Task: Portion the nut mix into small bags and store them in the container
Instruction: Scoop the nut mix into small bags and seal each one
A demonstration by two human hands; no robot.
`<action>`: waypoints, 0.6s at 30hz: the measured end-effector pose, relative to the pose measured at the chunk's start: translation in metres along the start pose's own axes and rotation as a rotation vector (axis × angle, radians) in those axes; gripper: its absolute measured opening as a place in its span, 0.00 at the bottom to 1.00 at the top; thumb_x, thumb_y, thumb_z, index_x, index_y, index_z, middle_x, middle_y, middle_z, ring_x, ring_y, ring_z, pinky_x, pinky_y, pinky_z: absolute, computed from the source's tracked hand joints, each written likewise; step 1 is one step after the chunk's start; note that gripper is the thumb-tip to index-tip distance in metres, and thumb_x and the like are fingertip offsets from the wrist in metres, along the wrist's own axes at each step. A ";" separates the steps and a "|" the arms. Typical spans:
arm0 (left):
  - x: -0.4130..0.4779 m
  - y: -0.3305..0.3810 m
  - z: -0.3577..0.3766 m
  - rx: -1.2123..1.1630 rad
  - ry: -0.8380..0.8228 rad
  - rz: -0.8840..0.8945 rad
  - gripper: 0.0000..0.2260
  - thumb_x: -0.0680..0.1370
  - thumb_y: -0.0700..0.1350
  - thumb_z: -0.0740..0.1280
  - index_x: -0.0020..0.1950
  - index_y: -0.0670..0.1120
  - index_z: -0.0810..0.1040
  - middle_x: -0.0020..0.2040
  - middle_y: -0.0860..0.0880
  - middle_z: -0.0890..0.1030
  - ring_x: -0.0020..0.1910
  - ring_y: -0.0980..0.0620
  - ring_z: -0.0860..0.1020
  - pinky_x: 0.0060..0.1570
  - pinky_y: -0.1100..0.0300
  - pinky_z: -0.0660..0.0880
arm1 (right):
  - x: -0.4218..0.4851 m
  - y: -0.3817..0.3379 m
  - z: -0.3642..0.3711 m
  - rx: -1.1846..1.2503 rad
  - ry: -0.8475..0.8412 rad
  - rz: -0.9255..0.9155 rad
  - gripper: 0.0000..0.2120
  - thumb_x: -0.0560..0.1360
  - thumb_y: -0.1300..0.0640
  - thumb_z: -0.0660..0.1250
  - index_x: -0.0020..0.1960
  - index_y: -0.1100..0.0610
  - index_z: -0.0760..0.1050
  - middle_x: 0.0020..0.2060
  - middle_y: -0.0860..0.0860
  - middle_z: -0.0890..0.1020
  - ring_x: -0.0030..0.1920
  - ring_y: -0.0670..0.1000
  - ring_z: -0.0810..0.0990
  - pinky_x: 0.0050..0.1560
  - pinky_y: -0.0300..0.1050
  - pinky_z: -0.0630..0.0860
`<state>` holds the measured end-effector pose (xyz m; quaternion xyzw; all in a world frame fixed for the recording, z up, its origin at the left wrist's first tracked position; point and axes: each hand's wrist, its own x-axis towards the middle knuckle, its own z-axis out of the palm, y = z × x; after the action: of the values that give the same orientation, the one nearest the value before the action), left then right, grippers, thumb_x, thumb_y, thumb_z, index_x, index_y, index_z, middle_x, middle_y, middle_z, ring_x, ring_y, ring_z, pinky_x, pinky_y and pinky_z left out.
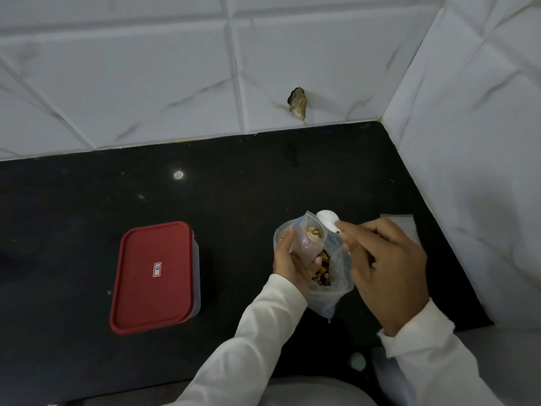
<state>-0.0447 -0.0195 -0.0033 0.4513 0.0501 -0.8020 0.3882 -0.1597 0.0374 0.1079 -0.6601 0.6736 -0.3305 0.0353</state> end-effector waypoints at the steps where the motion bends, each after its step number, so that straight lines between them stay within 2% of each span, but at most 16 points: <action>1: 0.001 -0.001 -0.002 0.003 -0.031 0.017 0.34 0.67 0.59 0.75 0.68 0.45 0.76 0.62 0.41 0.81 0.49 0.46 0.82 0.28 0.63 0.77 | 0.000 0.001 0.001 0.019 -0.006 0.007 0.09 0.68 0.68 0.74 0.48 0.63 0.83 0.38 0.55 0.80 0.36 0.45 0.75 0.38 0.26 0.66; 5: -0.004 0.001 -0.001 0.074 -0.136 0.081 0.36 0.66 0.60 0.76 0.69 0.44 0.75 0.59 0.42 0.81 0.46 0.49 0.83 0.29 0.64 0.78 | 0.002 0.004 0.005 0.055 -0.092 0.031 0.08 0.70 0.67 0.74 0.48 0.61 0.83 0.39 0.53 0.79 0.36 0.46 0.77 0.37 0.28 0.71; 8: -0.003 0.003 0.000 0.185 -0.142 0.141 0.40 0.64 0.61 0.78 0.70 0.43 0.73 0.64 0.38 0.78 0.49 0.47 0.81 0.31 0.62 0.78 | 0.005 0.003 0.011 0.006 -0.163 0.011 0.07 0.68 0.67 0.75 0.45 0.61 0.83 0.38 0.55 0.79 0.35 0.47 0.77 0.35 0.31 0.70; 11: -0.005 0.002 0.002 0.198 -0.156 0.165 0.42 0.64 0.61 0.78 0.71 0.40 0.71 0.57 0.39 0.78 0.42 0.49 0.81 0.32 0.61 0.78 | 0.009 0.004 0.016 -0.004 -0.189 -0.013 0.07 0.66 0.67 0.77 0.43 0.62 0.83 0.35 0.56 0.80 0.32 0.50 0.79 0.33 0.37 0.73; 13: -0.006 0.004 0.003 0.193 -0.173 0.159 0.43 0.65 0.62 0.77 0.72 0.40 0.70 0.55 0.42 0.78 0.40 0.51 0.81 0.34 0.61 0.78 | 0.013 0.005 0.017 0.033 -0.193 -0.013 0.06 0.67 0.66 0.76 0.43 0.61 0.84 0.36 0.56 0.81 0.33 0.49 0.79 0.35 0.35 0.71; 15: -0.008 0.006 0.004 0.200 -0.180 0.140 0.42 0.66 0.63 0.76 0.73 0.42 0.70 0.57 0.42 0.79 0.42 0.50 0.81 0.35 0.61 0.78 | 0.014 0.004 0.016 0.047 -0.187 0.014 0.05 0.69 0.65 0.75 0.45 0.60 0.84 0.37 0.55 0.82 0.34 0.46 0.77 0.37 0.29 0.66; 18: -0.013 0.009 0.006 0.186 -0.168 0.101 0.34 0.70 0.63 0.72 0.69 0.45 0.75 0.59 0.42 0.81 0.50 0.48 0.81 0.35 0.61 0.78 | 0.017 0.003 0.011 0.015 -0.133 0.046 0.06 0.70 0.65 0.74 0.47 0.60 0.84 0.39 0.55 0.81 0.36 0.45 0.76 0.38 0.27 0.65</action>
<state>-0.0394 -0.0210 0.0125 0.4185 -0.0799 -0.8176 0.3873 -0.1593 0.0176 0.1043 -0.6646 0.6823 -0.2902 0.0925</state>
